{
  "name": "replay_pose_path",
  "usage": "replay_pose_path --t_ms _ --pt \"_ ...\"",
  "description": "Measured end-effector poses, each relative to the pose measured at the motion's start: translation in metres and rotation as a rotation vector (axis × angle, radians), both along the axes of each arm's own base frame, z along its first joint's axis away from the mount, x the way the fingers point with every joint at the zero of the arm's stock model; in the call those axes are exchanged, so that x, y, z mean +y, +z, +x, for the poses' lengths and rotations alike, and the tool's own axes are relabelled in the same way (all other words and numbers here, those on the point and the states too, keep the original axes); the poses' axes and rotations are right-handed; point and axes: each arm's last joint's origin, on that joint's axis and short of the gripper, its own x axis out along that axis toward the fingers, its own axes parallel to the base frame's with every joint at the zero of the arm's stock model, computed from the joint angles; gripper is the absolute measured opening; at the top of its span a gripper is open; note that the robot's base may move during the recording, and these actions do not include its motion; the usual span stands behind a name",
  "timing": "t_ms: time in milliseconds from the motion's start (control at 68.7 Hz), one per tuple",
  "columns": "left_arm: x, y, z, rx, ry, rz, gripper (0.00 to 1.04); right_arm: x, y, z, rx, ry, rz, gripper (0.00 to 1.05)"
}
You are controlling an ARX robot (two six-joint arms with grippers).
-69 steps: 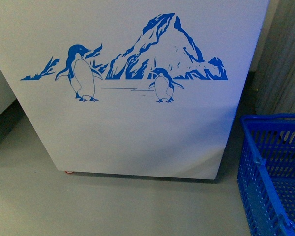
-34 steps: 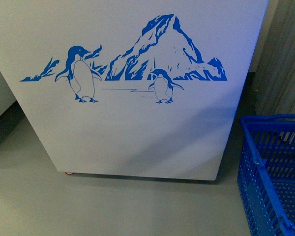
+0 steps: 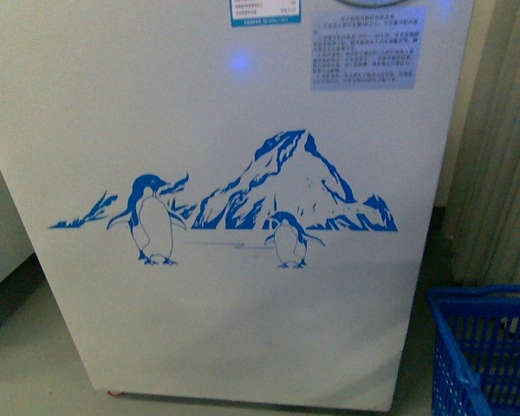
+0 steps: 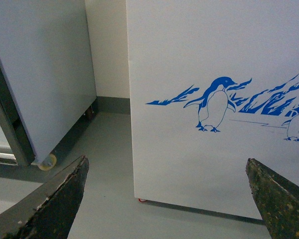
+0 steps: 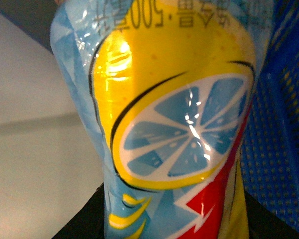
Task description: Put drink in fridge
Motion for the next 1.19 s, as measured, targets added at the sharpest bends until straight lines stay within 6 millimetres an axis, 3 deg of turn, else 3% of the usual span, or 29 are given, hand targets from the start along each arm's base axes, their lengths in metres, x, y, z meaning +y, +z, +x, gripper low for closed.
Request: replay_pose_path --t_ms 131,204,350,466,612,1194 --pt "0.0 0.0 0.0 0.0 0.0 0.0 0.97 0.021 0.086 -0.032 -0.261 0.031 -0.027 0.4" --pt "0.0 0.0 0.0 0.0 0.0 0.0 0.97 0.034 0.119 -0.055 -0.378 0.052 -0.048 0.4" --pt "0.0 0.0 0.0 0.0 0.0 0.0 0.97 0.053 0.151 -0.095 -0.512 0.076 -0.059 0.4" --pt "0.0 0.0 0.0 0.0 0.0 0.0 0.97 0.059 0.161 -0.12 -0.58 0.053 -0.068 0.4" --pt "0.0 0.0 0.0 0.0 0.0 0.0 0.97 0.062 0.165 -0.136 -0.628 0.017 -0.08 0.4" --pt "0.0 0.0 0.0 0.0 0.0 0.0 0.97 0.066 0.158 -0.136 -0.64 -0.008 -0.108 0.4"
